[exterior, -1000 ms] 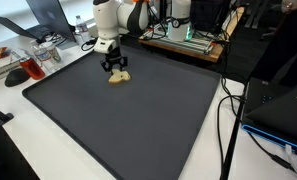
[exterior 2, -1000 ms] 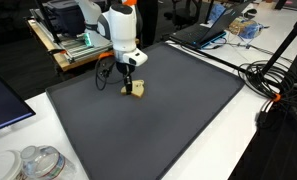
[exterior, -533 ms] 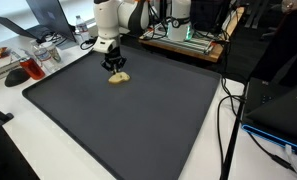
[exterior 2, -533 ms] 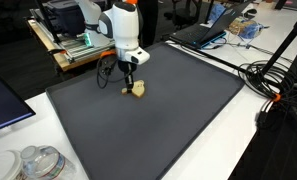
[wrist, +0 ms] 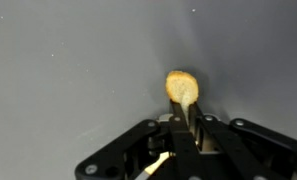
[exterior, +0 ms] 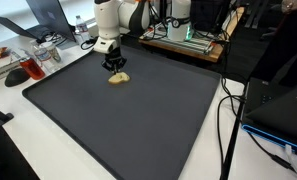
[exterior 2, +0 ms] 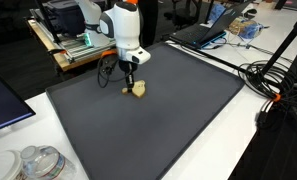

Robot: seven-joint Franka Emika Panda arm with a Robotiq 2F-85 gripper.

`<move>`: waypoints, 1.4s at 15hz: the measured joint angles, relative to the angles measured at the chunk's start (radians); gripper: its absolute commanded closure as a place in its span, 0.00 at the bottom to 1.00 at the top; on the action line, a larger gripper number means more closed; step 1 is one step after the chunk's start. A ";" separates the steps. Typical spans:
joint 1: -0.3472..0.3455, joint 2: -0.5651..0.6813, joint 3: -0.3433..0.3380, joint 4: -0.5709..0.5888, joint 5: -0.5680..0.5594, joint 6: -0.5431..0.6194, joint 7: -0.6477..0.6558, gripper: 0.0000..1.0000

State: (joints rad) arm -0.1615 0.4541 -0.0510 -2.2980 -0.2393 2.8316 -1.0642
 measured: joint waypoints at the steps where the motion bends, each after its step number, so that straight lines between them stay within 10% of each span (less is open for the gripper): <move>1: 0.000 0.000 0.001 0.001 0.000 -0.004 0.001 0.97; 2: 0.000 0.000 0.003 0.002 0.000 -0.007 0.001 0.97; 3: 0.000 0.000 0.004 0.002 0.000 -0.009 0.001 0.65; 13: -0.004 -0.011 0.049 0.002 0.001 -0.048 0.000 0.02; 21: -0.021 -0.054 0.080 -0.004 0.023 -0.127 -0.034 0.00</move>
State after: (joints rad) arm -0.1823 0.4000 0.0288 -2.3020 -0.2167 2.7042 -1.0984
